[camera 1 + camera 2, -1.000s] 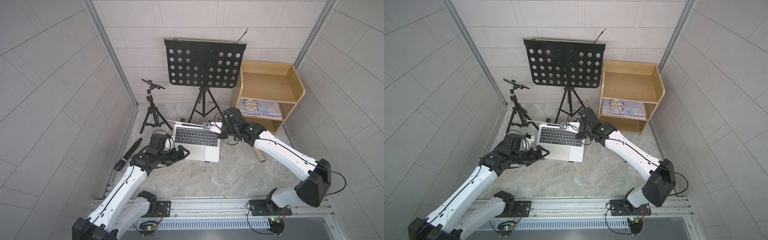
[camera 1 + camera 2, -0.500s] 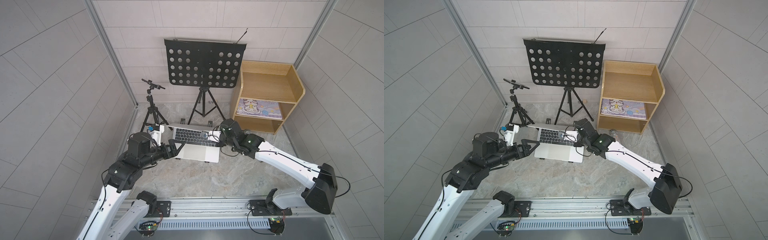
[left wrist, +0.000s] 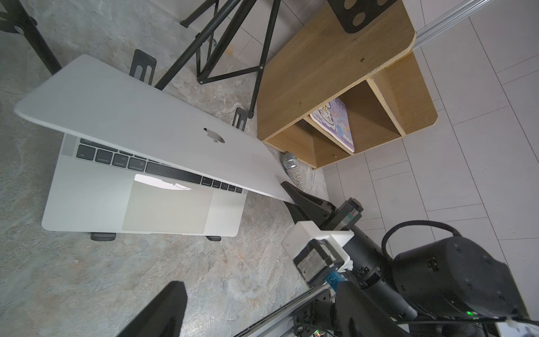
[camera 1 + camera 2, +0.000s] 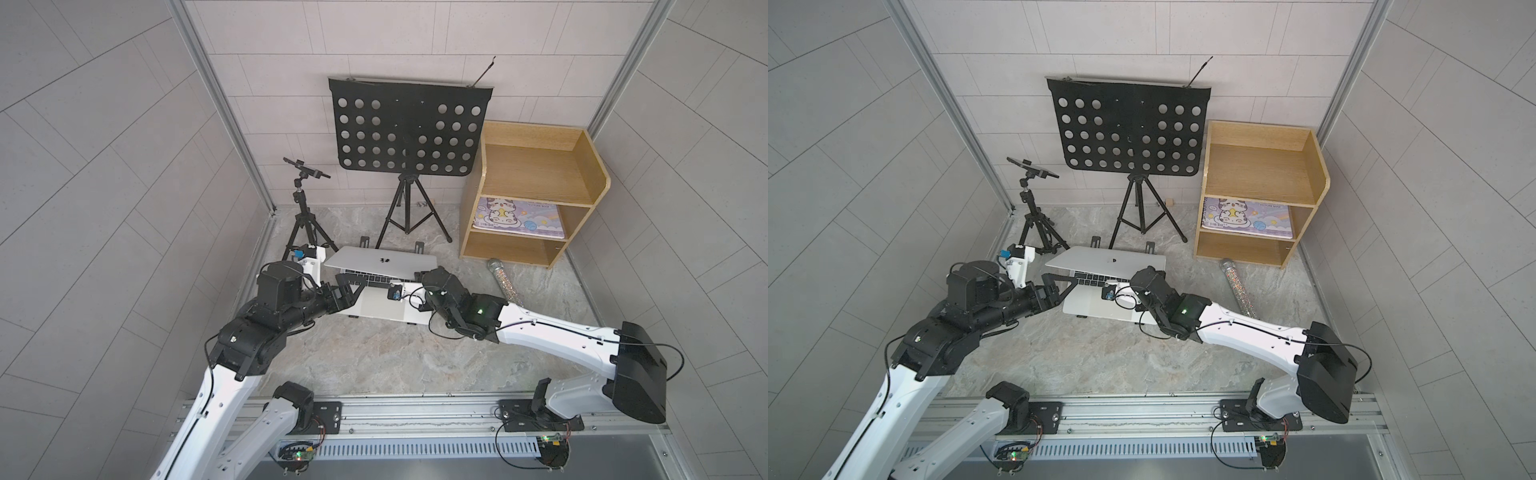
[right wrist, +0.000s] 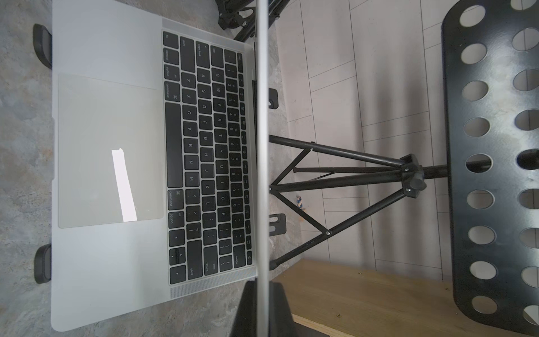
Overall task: Close the laptop lid and set it aside
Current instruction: Close the lid of the laptop.
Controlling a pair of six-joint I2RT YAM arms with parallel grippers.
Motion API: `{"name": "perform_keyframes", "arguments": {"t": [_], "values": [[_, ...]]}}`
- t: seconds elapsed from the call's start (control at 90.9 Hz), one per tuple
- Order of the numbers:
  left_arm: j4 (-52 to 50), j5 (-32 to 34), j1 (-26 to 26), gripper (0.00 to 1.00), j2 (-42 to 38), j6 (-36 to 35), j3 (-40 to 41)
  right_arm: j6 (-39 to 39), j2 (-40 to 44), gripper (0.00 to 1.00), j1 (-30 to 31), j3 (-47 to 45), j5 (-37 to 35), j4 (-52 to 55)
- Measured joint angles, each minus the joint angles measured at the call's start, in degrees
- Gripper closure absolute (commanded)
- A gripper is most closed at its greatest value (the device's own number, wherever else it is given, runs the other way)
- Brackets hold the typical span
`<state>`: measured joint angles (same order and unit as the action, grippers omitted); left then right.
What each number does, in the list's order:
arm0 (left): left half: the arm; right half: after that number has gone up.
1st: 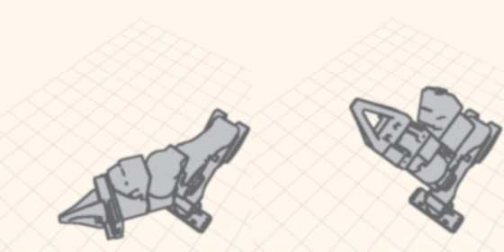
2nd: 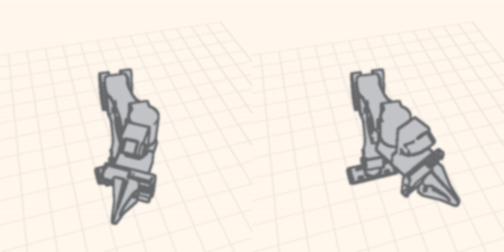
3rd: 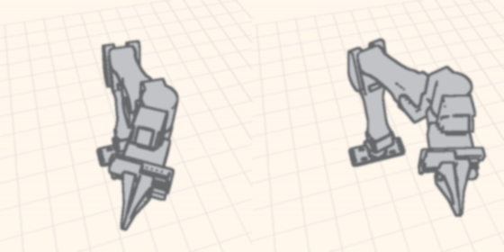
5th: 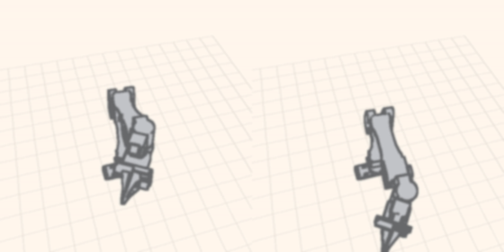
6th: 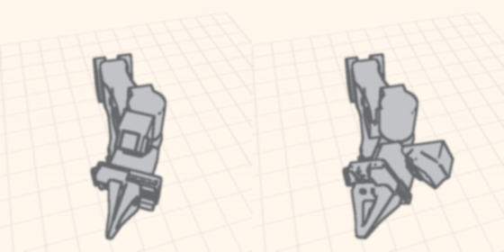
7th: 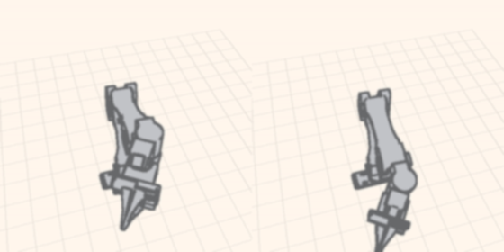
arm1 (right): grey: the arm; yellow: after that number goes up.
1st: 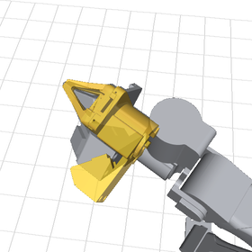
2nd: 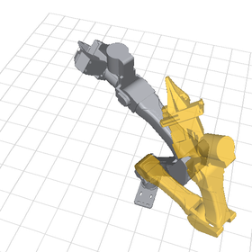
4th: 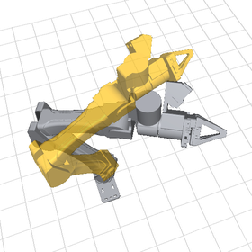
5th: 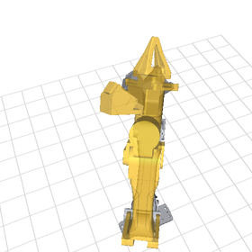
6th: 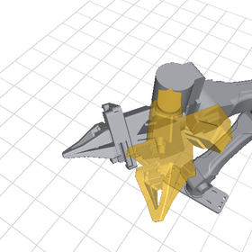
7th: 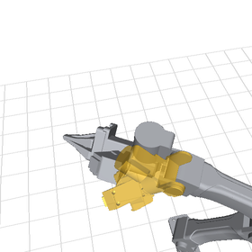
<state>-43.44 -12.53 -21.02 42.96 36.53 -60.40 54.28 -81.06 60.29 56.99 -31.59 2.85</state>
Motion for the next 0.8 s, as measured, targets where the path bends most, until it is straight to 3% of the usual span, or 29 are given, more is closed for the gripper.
{"name": "perform_keyframes", "arguments": {"t": [0.099,0.231,0.418,0.462,0.803], "values": [[0.0,0.1,0.0,0.16,0.2,0.0,0.0,0.0,0.0,0.87,0.7,-1.0,-1.1,-1.3],[0.0,0.3,0.0,0.16,0.7,0.0,0.0,-1.2,0.0,0.51,1.0,-2.5,-1.2,-1.7],[0.0,0.6,0.0,0.16,1.1,0.0,0.0,-2.6,1.4,0.18,1.2,-3.8,0.4,0.5],[0.0,0.6,0.0,0.16,1.2,0.0,0.0,-2.5,2.4,0.02,1.2,-4.2,0.8,1.2],[1.6,1.2,0.0,0.16,4.6,-0.1,-3.2,-6.5,18.5,0.00,5.3,-4.9,5.2,14.3]]}}
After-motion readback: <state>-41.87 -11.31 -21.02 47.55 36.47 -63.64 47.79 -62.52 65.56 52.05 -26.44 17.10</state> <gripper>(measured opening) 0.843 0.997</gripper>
